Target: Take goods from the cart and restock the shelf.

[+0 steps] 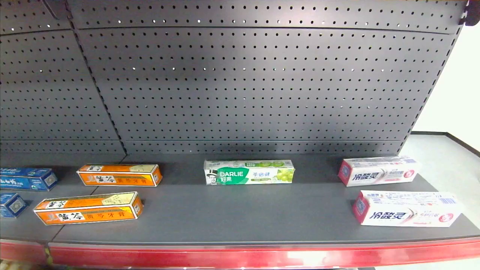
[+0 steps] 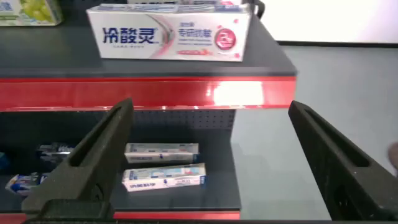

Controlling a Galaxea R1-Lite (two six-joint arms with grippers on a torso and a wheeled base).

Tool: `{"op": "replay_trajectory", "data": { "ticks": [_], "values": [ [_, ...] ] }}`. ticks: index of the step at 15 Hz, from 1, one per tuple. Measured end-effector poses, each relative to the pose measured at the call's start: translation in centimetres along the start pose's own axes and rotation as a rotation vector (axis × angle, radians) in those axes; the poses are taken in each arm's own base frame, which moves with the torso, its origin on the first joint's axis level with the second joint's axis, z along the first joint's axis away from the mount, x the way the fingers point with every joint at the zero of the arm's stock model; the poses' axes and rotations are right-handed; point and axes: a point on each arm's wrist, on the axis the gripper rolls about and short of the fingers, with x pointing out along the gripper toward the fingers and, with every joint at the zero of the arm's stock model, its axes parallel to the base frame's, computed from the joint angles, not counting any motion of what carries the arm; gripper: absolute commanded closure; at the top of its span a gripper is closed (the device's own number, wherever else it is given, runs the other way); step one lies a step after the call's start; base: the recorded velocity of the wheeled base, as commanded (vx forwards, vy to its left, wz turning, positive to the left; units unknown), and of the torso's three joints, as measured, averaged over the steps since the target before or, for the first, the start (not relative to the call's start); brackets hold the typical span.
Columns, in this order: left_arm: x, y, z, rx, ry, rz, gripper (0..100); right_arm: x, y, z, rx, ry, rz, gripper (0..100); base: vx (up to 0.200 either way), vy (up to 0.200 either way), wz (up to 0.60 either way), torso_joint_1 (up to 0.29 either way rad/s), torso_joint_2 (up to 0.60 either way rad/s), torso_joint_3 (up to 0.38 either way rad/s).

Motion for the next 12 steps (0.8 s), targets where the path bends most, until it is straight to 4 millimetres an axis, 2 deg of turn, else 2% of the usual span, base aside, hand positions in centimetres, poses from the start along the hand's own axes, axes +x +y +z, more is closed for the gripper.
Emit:
{"op": "replay_trajectory", "data": {
  "ticks": [12],
  "values": [
    [0.0,0.0,0.0,0.0,0.0,-0.001,0,0.0,0.0,0.0,-0.003,0.0,0.0,0,0.0,0.0,-0.6,0.005,0.0,0.0]
  ]
}}
